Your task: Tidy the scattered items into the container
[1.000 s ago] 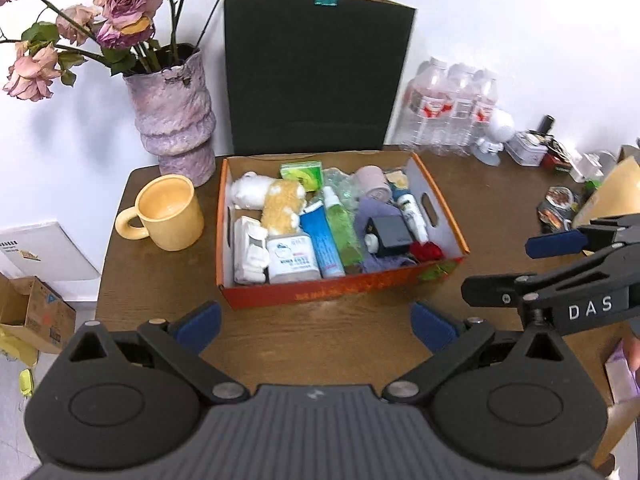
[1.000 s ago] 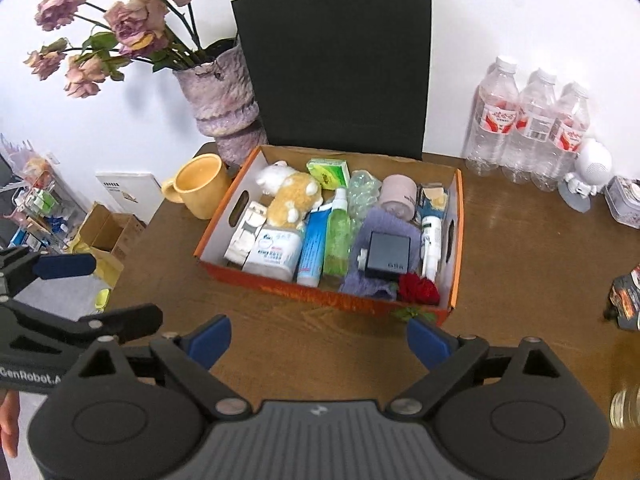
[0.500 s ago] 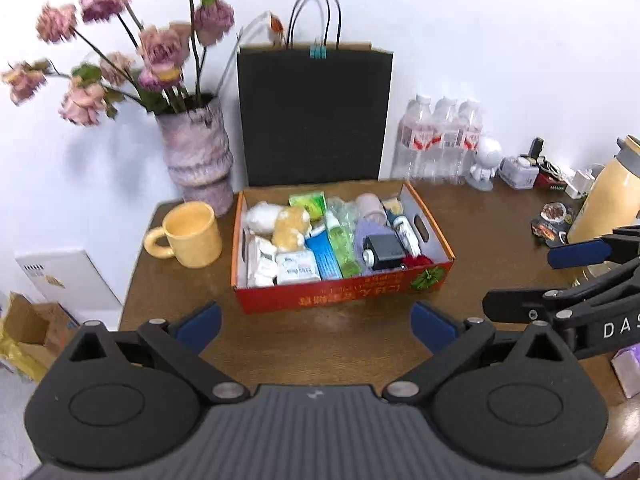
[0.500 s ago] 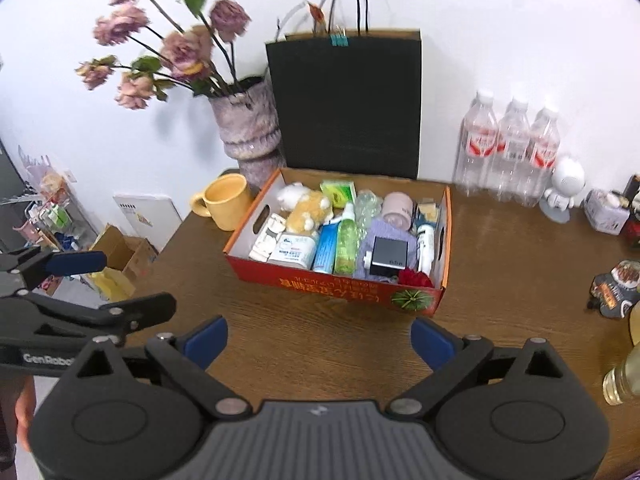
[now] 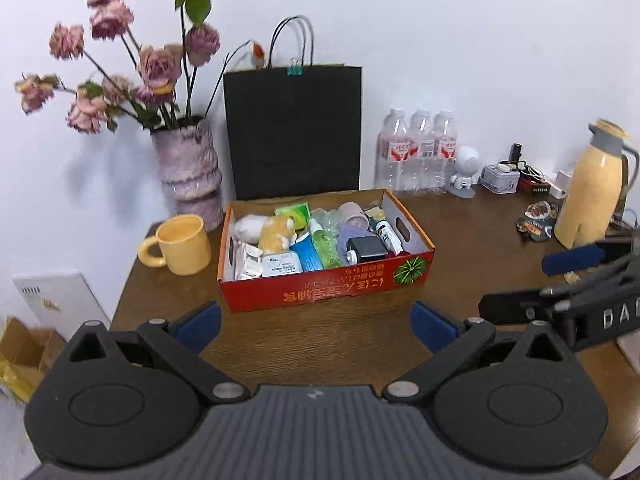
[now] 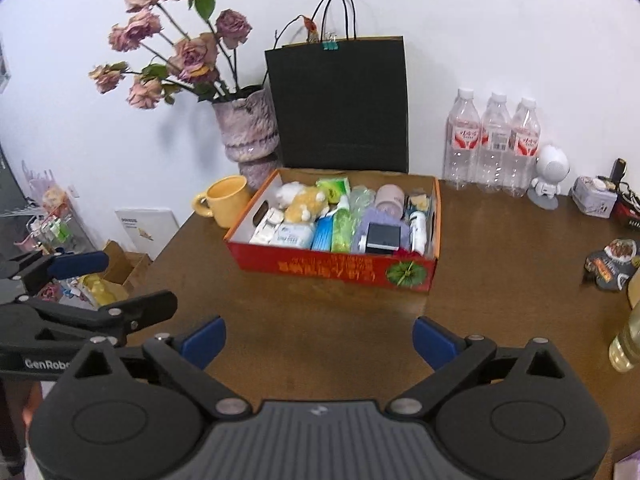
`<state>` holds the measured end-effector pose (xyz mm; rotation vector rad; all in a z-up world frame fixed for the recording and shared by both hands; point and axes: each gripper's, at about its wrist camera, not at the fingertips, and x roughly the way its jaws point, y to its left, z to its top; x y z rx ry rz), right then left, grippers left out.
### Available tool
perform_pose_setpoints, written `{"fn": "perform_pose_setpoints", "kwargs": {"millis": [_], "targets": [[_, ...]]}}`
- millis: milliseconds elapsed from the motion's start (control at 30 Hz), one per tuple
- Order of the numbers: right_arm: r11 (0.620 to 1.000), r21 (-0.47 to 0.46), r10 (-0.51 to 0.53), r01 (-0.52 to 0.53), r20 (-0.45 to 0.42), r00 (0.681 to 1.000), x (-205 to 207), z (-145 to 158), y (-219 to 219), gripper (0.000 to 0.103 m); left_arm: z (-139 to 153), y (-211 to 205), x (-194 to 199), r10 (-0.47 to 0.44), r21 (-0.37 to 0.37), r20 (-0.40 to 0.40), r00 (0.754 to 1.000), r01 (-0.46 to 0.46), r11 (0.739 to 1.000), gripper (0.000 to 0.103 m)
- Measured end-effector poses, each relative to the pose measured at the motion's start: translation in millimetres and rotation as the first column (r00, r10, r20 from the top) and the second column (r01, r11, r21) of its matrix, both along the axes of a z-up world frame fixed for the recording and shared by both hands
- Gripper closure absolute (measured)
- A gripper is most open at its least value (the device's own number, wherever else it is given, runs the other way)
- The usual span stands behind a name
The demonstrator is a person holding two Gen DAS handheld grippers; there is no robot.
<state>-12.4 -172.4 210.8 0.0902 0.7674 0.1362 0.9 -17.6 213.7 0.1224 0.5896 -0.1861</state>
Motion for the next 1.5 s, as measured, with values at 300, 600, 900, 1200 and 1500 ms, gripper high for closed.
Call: {"fn": "perform_pose_setpoints", "kwargs": {"millis": [300, 600, 900, 1200, 1500], "targets": [[1.000, -0.019, -0.008, 0.008, 0.003, 1.000, -29.0, -44.0, 2.8, 0.002, -49.3, -8.4, -31.2, 0.024, 0.017, 0.058, 0.998, -0.025, 1.000, 0.000], [0.998, -0.052, -0.042, 0.046, 0.075, 0.996, -47.5, -101.5, 12.3, 0.000, -114.4, 13.2, -41.1, 0.078, -0.095, 0.042, 0.996, -0.074, 0.993, 0.000], [0.986, -0.140, -0.086, 0.096, 0.077, 0.993, -38.0, -181.3, 27.3, 0.000, -184.3, 21.6, -35.5, 0.092, -0.044, -0.010, 0.996, -0.093, 0.995, 0.000], [0.985, -0.126, -0.110, 0.116, 0.048, 0.993, -38.0, -214.0, 28.1, 0.000, -202.9, 19.4, -32.0, 0.129, -0.010, -0.057, 0.990, -0.129, 0.992, 0.000], [0.980, -0.139, -0.133, 0.143, 0.080, 0.988, -39.0, -220.3, 31.3, 0.000, -206.6, 19.8, -28.6, 0.170, -0.025, -0.105, 0.980, -0.174, 0.984, 0.000]]}}
